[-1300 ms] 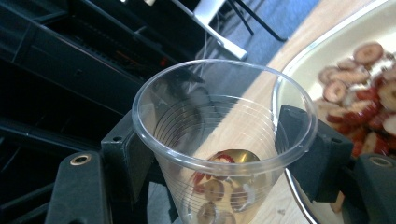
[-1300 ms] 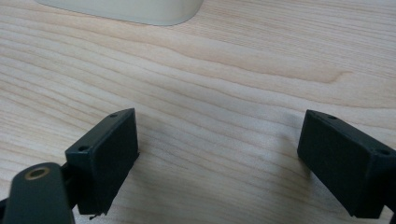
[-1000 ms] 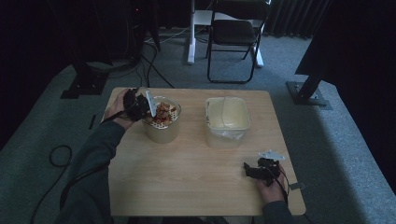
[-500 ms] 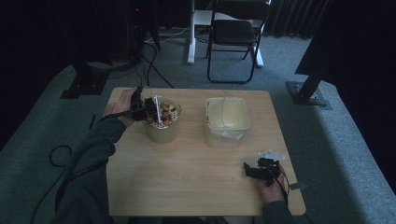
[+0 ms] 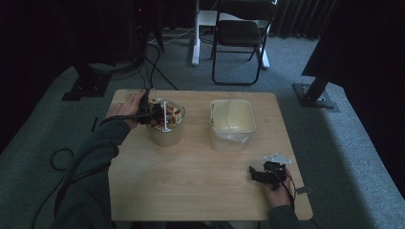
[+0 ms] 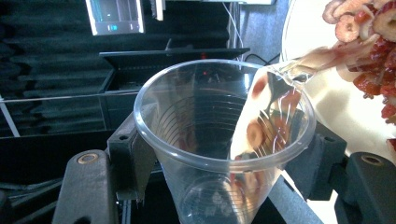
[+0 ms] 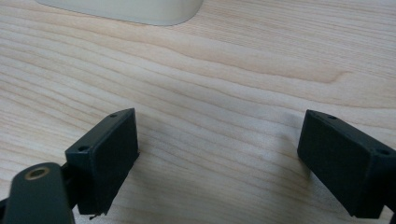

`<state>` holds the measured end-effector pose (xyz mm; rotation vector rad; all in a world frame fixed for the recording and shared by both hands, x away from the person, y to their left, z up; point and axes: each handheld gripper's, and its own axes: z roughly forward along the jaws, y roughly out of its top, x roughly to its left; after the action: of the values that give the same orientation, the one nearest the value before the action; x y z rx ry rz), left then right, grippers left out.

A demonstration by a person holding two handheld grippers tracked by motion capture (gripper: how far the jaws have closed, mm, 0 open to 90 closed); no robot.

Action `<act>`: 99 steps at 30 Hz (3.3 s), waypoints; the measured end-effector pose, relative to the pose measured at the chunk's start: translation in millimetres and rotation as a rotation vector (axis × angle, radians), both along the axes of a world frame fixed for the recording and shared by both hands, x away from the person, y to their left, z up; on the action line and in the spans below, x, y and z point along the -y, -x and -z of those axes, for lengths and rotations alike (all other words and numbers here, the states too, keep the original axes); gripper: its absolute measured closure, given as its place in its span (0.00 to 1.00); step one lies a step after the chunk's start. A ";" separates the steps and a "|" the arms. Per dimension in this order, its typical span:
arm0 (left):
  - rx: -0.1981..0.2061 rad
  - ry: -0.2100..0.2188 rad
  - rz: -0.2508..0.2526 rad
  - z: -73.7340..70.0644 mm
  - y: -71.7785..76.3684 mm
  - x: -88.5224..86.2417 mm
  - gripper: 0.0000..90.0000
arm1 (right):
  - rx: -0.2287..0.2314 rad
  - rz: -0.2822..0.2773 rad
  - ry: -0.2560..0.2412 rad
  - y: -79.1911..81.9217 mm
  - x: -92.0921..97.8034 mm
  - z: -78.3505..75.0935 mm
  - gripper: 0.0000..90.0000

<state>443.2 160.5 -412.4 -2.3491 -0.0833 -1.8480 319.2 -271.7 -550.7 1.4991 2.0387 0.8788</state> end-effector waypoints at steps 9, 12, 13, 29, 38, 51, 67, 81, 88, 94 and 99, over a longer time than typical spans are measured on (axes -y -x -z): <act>0.013 -0.055 0.003 -2.6 1.9 -0.5 0.37 | 0.000 0.000 0.001 0.0 0.1 0.0 0.13; 0.010 -0.062 0.007 -2.2 2.1 -0.2 0.37 | 0.000 0.000 0.001 0.0 0.1 0.0 0.13; 0.009 -0.094 0.011 -3.0 2.6 1.3 0.37 | 0.000 0.000 0.001 0.0 0.1 0.0 0.13; 0.024 -0.122 0.020 -6.3 2.4 2.2 0.38 | 0.000 0.000 0.000 0.0 0.0 0.0 0.13; 0.024 -0.129 0.021 -5.8 2.2 3.9 0.38 | 0.000 0.000 0.001 0.0 0.1 0.0 0.13; 0.025 -0.119 0.021 -4.1 2.3 3.8 0.38 | 0.000 0.000 0.000 0.0 0.0 0.0 0.13; 0.034 -0.137 0.029 -5.4 1.5 6.1 0.38 | 0.000 -0.001 0.001 0.0 0.1 0.0 0.13; 0.018 -0.086 0.011 -7.1 0.3 1.1 0.38 | 0.000 0.000 0.001 0.0 0.1 0.0 0.13; -0.029 0.172 -0.030 -15.4 -4.4 -7.5 0.38 | 0.000 0.000 0.001 0.0 0.0 0.0 0.13; -0.079 0.463 -0.064 -30.9 -7.4 -17.3 0.38 | 0.000 0.000 0.000 0.0 0.0 0.0 0.13; -0.101 0.682 -0.061 -46.4 -10.2 -18.1 0.38 | 0.000 0.000 0.000 0.0 0.0 0.0 0.13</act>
<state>453.5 178.6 -366.0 -2.8000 -0.8909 -1.8729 319.2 -271.8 -550.7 1.4985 2.0389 0.8785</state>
